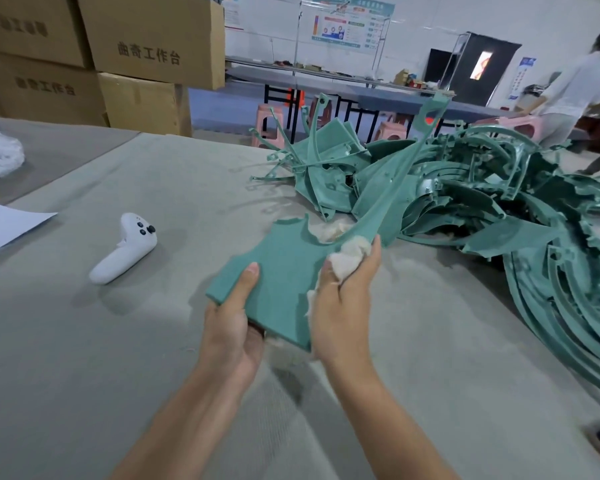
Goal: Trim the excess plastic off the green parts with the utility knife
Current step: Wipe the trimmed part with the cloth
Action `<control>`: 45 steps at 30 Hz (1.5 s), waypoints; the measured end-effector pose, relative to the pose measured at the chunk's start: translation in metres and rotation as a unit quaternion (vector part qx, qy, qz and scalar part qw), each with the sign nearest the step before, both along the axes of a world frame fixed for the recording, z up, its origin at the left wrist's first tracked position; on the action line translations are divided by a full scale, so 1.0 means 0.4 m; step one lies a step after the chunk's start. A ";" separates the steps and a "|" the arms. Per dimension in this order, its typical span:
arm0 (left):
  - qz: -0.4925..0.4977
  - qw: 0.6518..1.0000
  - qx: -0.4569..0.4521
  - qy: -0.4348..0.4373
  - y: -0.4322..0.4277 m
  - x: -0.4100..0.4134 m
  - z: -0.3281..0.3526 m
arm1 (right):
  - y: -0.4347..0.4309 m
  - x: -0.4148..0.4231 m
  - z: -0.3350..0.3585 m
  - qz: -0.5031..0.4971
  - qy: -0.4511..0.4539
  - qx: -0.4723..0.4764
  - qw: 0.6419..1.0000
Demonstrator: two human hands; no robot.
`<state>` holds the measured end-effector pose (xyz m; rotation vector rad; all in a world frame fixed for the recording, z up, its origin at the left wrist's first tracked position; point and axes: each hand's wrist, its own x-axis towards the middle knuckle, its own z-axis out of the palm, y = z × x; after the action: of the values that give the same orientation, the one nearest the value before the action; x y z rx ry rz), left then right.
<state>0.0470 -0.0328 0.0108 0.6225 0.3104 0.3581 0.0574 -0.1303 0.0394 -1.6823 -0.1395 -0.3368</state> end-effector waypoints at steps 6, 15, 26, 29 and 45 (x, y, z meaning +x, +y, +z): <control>0.057 0.996 0.064 -0.012 0.017 -0.003 0.009 | -0.017 -0.137 -0.054 0.190 0.104 0.006 0.976; 0.108 0.982 0.154 -0.033 0.003 -0.002 0.008 | -0.271 -0.090 0.149 0.190 0.023 -0.499 0.845; 0.084 0.963 0.253 -0.036 0.003 -0.014 -0.004 | -0.154 0.070 0.057 0.052 -0.162 -0.711 0.683; 0.073 0.968 0.238 -0.036 0.009 -0.009 -0.006 | -0.205 0.096 0.073 0.056 -0.210 -0.769 0.601; 0.111 0.943 0.314 -0.009 0.040 -0.001 0.001 | -0.361 0.177 0.161 0.063 -0.267 -0.858 0.434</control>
<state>0.0467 -0.0170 0.0114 1.2158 0.2464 0.6919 0.1281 -0.2747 0.1038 -3.4824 -1.5574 -0.6981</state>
